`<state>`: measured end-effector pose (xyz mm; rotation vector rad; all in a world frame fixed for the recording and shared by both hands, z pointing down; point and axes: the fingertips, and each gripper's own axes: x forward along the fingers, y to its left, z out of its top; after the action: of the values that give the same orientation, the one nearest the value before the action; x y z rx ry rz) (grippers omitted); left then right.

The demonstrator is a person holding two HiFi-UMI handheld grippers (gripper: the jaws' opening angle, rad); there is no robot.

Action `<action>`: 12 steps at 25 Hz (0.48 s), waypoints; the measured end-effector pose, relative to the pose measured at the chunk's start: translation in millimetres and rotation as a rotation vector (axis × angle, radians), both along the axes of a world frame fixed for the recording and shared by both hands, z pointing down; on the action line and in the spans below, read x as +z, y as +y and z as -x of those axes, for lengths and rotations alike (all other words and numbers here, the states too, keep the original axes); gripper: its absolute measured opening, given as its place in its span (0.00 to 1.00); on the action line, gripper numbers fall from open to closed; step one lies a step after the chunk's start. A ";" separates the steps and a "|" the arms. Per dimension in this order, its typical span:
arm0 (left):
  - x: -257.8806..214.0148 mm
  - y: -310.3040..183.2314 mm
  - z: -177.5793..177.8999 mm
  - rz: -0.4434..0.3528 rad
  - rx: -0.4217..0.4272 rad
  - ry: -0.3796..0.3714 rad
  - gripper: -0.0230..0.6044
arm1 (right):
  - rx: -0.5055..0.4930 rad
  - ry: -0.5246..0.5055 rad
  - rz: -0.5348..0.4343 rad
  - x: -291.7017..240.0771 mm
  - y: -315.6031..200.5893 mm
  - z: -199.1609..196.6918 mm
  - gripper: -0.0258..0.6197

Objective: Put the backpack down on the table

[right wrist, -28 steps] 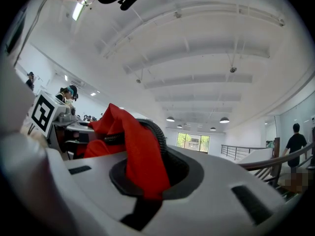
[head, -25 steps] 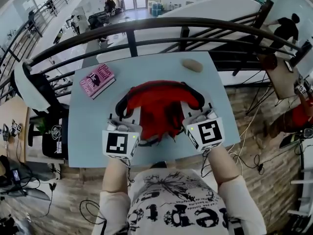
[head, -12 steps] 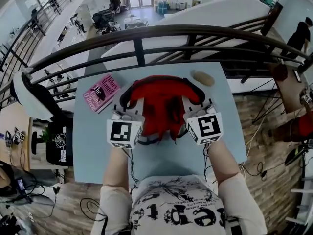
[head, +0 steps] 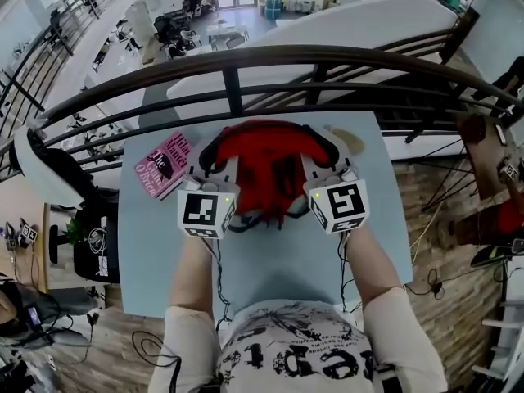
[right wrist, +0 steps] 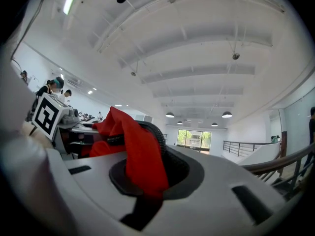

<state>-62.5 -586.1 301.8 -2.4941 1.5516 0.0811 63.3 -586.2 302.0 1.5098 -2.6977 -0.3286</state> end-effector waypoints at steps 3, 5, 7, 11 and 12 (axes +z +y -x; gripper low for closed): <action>18.1 -3.3 0.2 0.042 0.005 0.008 0.12 | -0.011 0.014 0.039 17.6 -6.1 0.1 0.09; 35.3 0.1 1.1 0.084 0.008 0.011 0.12 | -0.020 0.028 0.078 33.6 -4.9 0.6 0.09; 50.6 5.2 1.4 0.118 0.009 0.015 0.13 | -0.024 0.040 0.108 47.7 -1.7 -0.1 0.11; 77.4 18.2 3.0 0.164 -0.005 -0.002 0.16 | -0.025 0.058 0.159 72.4 6.5 -1.3 0.13; 82.2 20.4 3.2 0.171 -0.005 -0.005 0.16 | -0.025 0.063 0.168 77.5 8.0 -1.7 0.13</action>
<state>-65.7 -565.6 384.1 -2.6165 1.6263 -0.0607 65.0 -578.3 379.5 1.3969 -2.6234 -0.1425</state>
